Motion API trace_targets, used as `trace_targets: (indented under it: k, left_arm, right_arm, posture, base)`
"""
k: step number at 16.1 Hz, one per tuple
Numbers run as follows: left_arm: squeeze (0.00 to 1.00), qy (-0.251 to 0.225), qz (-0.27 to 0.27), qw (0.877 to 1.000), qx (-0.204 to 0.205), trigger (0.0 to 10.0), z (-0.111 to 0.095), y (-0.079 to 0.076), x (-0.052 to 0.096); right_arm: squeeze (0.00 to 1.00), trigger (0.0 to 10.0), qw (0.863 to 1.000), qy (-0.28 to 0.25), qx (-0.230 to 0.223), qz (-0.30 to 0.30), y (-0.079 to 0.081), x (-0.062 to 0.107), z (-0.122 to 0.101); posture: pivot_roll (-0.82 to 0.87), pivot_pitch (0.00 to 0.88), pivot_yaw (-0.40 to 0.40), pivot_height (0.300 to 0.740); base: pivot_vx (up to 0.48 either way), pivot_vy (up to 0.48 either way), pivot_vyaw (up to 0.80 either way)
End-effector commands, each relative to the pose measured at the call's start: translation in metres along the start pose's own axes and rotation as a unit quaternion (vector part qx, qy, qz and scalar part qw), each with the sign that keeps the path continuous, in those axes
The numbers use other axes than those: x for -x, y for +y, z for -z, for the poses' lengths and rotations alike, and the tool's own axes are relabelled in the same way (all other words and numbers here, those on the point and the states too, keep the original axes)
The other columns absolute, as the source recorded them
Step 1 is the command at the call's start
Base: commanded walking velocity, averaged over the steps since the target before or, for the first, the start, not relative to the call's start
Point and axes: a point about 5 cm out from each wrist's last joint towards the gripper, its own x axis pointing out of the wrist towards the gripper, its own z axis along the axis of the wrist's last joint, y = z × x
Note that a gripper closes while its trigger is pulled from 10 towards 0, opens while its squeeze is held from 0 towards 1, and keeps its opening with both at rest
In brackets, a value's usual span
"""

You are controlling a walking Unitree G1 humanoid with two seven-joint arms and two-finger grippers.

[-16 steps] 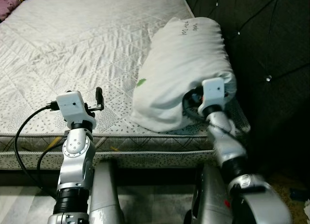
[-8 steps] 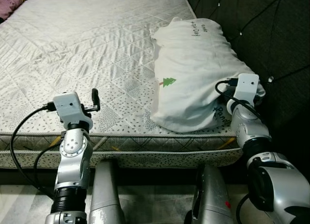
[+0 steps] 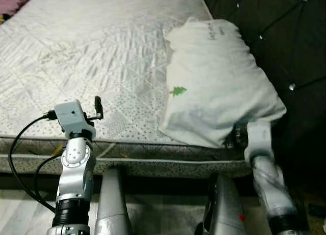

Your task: Clean up the room

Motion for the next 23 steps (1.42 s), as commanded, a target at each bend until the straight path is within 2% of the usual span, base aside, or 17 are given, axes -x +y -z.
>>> trace_targets:
  k: [1, 3, 4, 5, 6, 8, 10, 14, 16, 18, 19, 21, 22, 23]
  left_arm:
    - [0.00, 0.005, 0.002, 1.000, -0.008, 10.0, 0.001, 0.000, -0.001]
    - [0.00, 0.007, 0.001, 1.000, -0.010, 10.0, 0.002, 0.000, -0.001]
    - [0.00, 0.007, 0.001, 1.000, -0.010, 10.0, 0.002, 0.000, -0.001]
    - [0.00, 0.006, -0.002, 1.000, -0.011, 10.0, 0.001, 0.001, -0.001]
    - [0.00, 0.002, -0.008, 1.000, -0.011, 10.0, 0.000, 0.003, -0.002]
    - [0.00, 0.002, -0.009, 1.000, -0.012, 10.0, -0.001, 0.003, -0.003]
    - [0.00, -0.003, -0.011, 1.000, -0.012, 10.0, -0.003, 0.003, -0.002]
    - [0.00, -0.003, -0.023, 1.000, -0.018, 10.0, -0.003, 0.009, 0.000]
    - [0.00, 0.001, -0.018, 1.000, -0.023, 10.0, -0.002, 0.009, 0.001]
    - [0.00, 0.004, -0.012, 1.000, -0.026, 10.0, -0.001, 0.009, 0.001]
    - [0.00, 0.009, -0.012, 0.999, -0.031, 10.0, 0.000, 0.011, 0.001]
    - [0.00, 0.012, -0.016, 0.999, -0.036, 10.0, 0.002, 0.014, 0.001]
    - [0.00, 0.013, -0.017, 0.999, -0.037, 10.0, 0.002, 0.014, 0.001]
    - [0.00, 0.014, -0.017, 0.999, -0.038, 10.0, 0.003, 0.014, 0.001]
  right_arm:
    - [0.00, 10.0, 0.999, -0.011, 0.017, 0.026, -0.018, 0.000, -0.010]
    - [0.00, 10.0, 0.999, 0.003, 0.028, 0.041, -0.032, 0.000, -0.003]
    - [0.00, 10.0, 0.999, 0.002, 0.031, 0.043, -0.035, 0.000, -0.003]
    - [0.00, 10.0, 0.997, -0.037, 0.040, 0.050, -0.037, -0.004, -0.022]
    - [0.00, 10.0, 0.984, -0.154, 0.055, 0.072, -0.038, -0.018, -0.080]
    - [0.00, 10.0, 0.979, -0.180, 0.059, 0.076, -0.036, -0.022, -0.096]
    - [0.00, 10.0, 0.961, -0.259, 0.050, 0.079, -0.021, -0.035, -0.152]
    - [0.00, 10.0, 0.955, -0.292, 0.025, 0.050, -0.003, -0.036, -0.170]
    - [0.00, 10.0, 0.959, -0.283, 0.022, 0.017, 0.008, -0.035, -0.163]
    - [0.00, 10.0, 0.978, -0.208, 0.023, -0.013, 0.007, -0.028, -0.119]
    - [0.00, 10.0, 0.988, -0.143, 0.042, -0.036, 0.000, -0.010, -0.075]
    - [0.00, 10.0, 0.995, -0.079, 0.058, -0.027, -0.018, 0.008, -0.040]
    - [0.00, 10.0, 0.997, -0.045, 0.060, -0.001, -0.034, 0.013, -0.027]
    - [0.00, 10.0, 0.997, -0.035, 0.069, 0.019, -0.046, 0.014, -0.024]
  posture:
    - [0.03, 0.000, -0.009, 0.491]
    - [0.02, 0.000, -0.009, 0.491]
    - [0.02, 0.000, -0.009, 0.491]
    - [0.02, 0.000, -0.008, 0.491]
    - [0.02, 0.000, -0.006, 0.491]
    - [0.02, 0.000, -0.007, 0.491]
    - [0.04, 0.000, -0.012, 0.491]
    - [0.06, 0.000, -0.015, 0.491]
    - [0.06, 0.000, -0.011, 0.491]
    - [0.05, 0.000, -0.012, 0.491]
    - [0.05, 0.000, -0.012, 0.491]
    - [0.03, 0.000, -0.010, 0.491]
    - [0.02, 0.000, -0.007, 0.491]
    - [0.01, 0.000, -0.005, 0.491]
  base:
    - [0.000, 0.000, 0.00]
    - [0.000, 0.000, 0.00]
    - [0.000, 0.000, 0.00]
    - [0.000, 0.000, 0.00]
    - [0.000, 0.000, 0.00]
    - [0.000, 0.000, 0.00]
    - [0.000, 0.000, 0.00]
    - [0.000, 0.000, 0.00]
    - [0.000, 0.000, 0.00]
    - [0.000, 0.000, 0.00]
    - [0.000, 0.000, 0.00]
    - [0.000, 0.000, 0.00]
    - [0.000, 0.000, 0.00]
    - [0.000, 0.000, 0.00]
